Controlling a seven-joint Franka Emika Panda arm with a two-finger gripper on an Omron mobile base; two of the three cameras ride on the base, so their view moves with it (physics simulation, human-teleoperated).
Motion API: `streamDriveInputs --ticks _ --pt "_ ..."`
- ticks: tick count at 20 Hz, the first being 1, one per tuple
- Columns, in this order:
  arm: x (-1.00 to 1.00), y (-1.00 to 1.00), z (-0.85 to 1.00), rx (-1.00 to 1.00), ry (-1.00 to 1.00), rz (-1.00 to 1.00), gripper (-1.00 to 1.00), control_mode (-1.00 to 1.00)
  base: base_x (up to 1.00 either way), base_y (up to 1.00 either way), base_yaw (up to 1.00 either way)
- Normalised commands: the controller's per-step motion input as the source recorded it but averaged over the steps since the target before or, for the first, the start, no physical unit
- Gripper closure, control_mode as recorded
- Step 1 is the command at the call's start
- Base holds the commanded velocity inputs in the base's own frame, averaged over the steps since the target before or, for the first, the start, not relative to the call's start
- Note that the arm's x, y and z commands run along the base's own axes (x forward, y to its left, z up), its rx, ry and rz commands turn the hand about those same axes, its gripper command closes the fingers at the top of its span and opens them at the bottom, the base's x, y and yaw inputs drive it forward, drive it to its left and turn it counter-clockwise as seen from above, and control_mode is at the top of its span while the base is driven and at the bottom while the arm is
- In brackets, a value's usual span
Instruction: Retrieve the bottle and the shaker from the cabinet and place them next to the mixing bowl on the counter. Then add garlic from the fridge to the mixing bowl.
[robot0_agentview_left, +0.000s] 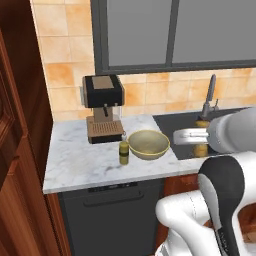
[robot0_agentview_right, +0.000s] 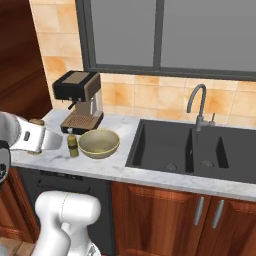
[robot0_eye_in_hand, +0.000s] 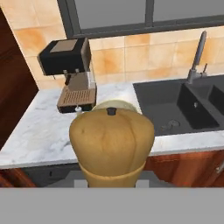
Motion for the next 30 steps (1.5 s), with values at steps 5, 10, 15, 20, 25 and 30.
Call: streamDriveInputs --ticks 5,10,15,20,25,30 --pt "0.66 -1.0 -0.31 0.08 -0.13 0.48 1.0 -1.0 0.0 0.0 0.0" --pt "0.08 -0.94 -0.93 -0.03 -0.26 0.66 1.0 -1.0 0.0 0.0 0.0" --pt "0.11 -0.38 -0.98 -0.07 -0.12 0.67 1.0 -1.0 0.0 0.0 0.0" --pt "0.47 -0.1 -0.63 0.12 -0.17 0.32 1.0 -1.0 0.0 0.0 0.0" --pt "0.72 -0.12 -0.1 0.0 0.04 0.0 1.0 -1.0 0.0 0.0 0.0" --pt "0.62 0.0 -0.45 0.03 0.01 0.0 1.0 -1.0 0.0 0.0 0.0"
